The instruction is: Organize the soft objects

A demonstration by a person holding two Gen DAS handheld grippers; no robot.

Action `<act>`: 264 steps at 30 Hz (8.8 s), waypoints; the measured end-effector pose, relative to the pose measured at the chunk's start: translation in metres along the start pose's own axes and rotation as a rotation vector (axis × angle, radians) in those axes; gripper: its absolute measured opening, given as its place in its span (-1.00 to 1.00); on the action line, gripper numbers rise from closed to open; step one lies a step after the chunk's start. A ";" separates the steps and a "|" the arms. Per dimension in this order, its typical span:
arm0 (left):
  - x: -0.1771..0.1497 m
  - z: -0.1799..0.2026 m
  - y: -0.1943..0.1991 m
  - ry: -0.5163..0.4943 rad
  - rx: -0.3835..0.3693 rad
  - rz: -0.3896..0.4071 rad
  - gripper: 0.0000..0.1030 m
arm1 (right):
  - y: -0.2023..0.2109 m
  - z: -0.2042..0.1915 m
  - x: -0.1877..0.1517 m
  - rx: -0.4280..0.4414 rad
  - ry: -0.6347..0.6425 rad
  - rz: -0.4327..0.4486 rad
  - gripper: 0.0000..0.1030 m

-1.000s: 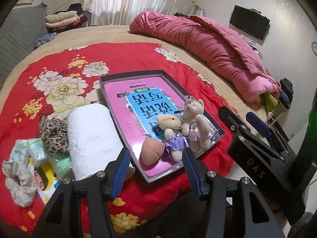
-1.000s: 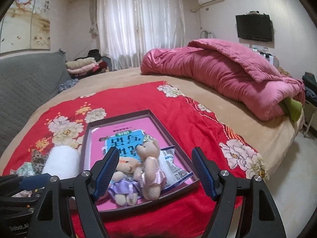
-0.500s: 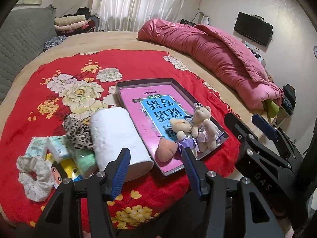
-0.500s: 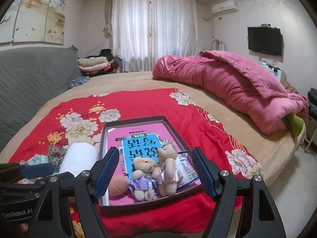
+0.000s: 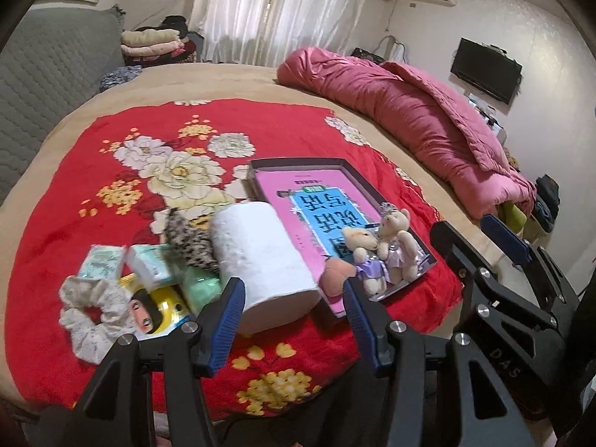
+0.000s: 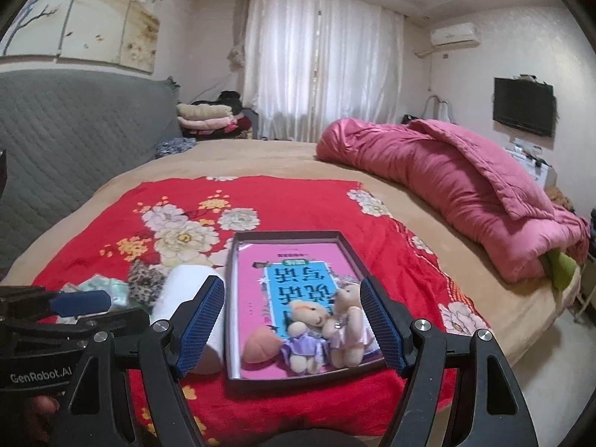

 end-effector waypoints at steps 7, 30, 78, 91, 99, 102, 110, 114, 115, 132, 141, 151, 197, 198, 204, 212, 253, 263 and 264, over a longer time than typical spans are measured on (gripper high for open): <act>-0.011 -0.037 0.022 0.062 0.036 0.016 0.05 | 0.016 -0.030 0.010 0.071 0.035 0.029 0.49; -0.054 -0.173 0.044 0.333 0.186 -0.005 0.05 | 0.019 -0.134 -0.016 0.283 0.236 -0.045 0.49; -0.063 -0.252 -0.026 0.509 0.162 -0.028 -0.47 | -0.135 -0.221 -0.012 0.369 0.288 -0.130 -0.73; -0.041 -0.241 0.001 0.413 0.155 0.111 -0.85 | -0.106 -0.209 0.000 0.390 0.264 -0.070 -0.73; -0.025 -0.232 0.032 0.348 0.213 0.206 -0.85 | -0.087 -0.200 0.011 0.402 0.242 -0.026 -0.73; -0.022 -0.222 0.039 0.341 0.204 0.210 -0.85 | -0.080 -0.196 0.013 0.403 0.240 -0.015 -0.73; -0.009 -0.180 0.051 0.265 0.201 0.235 -0.84 | -0.063 -0.182 0.018 0.416 0.211 0.008 -0.73; -0.007 -0.160 0.051 0.227 0.193 0.229 -0.85 | -0.054 -0.172 0.021 0.418 0.200 0.027 -0.73; -0.006 -0.153 0.051 0.215 0.190 0.226 -0.84 | -0.052 -0.170 0.022 0.418 0.195 0.030 -0.73; 0.008 -0.066 0.039 0.067 0.150 0.189 -0.84 | -0.038 -0.095 0.031 0.363 0.056 0.063 -0.73; 0.017 -0.033 0.025 0.015 0.137 0.169 -0.84 | -0.037 -0.060 0.031 0.326 -0.007 0.066 -0.73; 0.028 -0.007 0.013 -0.027 0.117 0.163 -0.84 | -0.044 -0.006 0.027 0.250 -0.102 0.059 -0.73; 0.013 0.058 -0.136 -0.107 -0.039 -0.124 -0.84 | -0.123 0.053 -0.033 0.274 -0.341 -0.189 -0.70; 0.013 0.058 -0.137 -0.107 -0.039 -0.124 -0.84 | -0.125 0.054 -0.034 0.270 -0.339 -0.193 -0.69; 0.012 0.056 -0.142 -0.104 -0.035 -0.135 -0.84 | -0.133 0.056 -0.045 0.186 -0.278 -0.233 -0.68; 0.012 0.054 -0.148 -0.098 -0.029 -0.146 -0.83 | -0.140 0.065 -0.056 0.098 -0.222 -0.252 -0.47; 0.034 0.039 -0.174 -0.082 0.063 -0.301 -0.10 | -0.127 0.091 -0.045 -0.027 -0.251 -0.159 0.24; 0.027 0.048 -0.168 -0.208 0.108 -0.379 -0.09 | -0.127 0.093 -0.046 -0.027 -0.257 -0.159 0.25; 0.029 0.049 -0.166 -0.202 0.097 -0.364 -0.09 | -0.127 0.093 -0.046 -0.026 -0.257 -0.158 0.25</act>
Point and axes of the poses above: each gripper's, at about its wrist camera, not at the fingertips, and y roughly against the way its jaws point, z to its right, x to its top, the point moved 8 cm from there along -y, roughly the way its jaws point, and after that the axes turned 6 degrees about -x, right-handed, at the moved point
